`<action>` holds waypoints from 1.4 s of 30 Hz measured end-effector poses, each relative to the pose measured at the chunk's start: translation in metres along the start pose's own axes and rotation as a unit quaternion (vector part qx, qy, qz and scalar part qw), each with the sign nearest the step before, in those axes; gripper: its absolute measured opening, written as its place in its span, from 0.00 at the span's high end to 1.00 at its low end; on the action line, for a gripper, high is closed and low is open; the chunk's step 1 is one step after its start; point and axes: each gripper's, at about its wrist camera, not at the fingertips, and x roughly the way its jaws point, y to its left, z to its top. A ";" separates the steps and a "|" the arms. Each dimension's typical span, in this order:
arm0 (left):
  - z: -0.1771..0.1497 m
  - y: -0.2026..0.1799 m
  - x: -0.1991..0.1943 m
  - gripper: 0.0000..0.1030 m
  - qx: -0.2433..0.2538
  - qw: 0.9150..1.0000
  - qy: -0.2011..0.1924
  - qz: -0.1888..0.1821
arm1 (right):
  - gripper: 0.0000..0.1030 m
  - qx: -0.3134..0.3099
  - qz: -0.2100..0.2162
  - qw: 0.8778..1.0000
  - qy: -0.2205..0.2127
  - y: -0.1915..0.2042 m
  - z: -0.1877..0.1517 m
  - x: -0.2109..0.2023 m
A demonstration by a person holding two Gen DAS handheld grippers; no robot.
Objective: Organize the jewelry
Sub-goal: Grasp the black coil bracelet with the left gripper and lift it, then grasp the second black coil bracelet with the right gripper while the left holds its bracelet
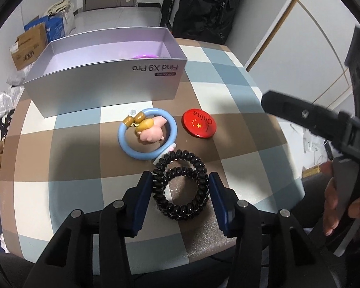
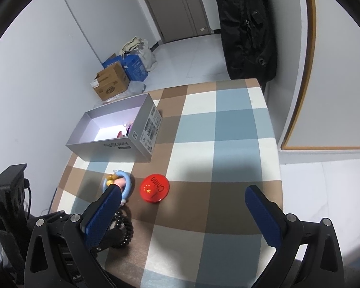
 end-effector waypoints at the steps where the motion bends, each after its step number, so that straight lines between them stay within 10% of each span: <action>1: 0.001 0.001 -0.001 0.59 -0.004 1.000 -0.001 -0.004 | 0.00 0.002 0.000 1.000 0.002 -0.001 0.000 0.001; 26: 0.031 0.067 -0.060 0.59 -0.142 0.981 -0.103 -0.080 | 0.01 -0.046 0.022 0.997 0.058 0.035 -0.032 0.018; 42: 0.030 0.095 -0.065 0.59 -0.169 0.976 -0.102 -0.095 | 0.14 -0.156 0.030 0.985 0.072 0.099 -0.064 0.036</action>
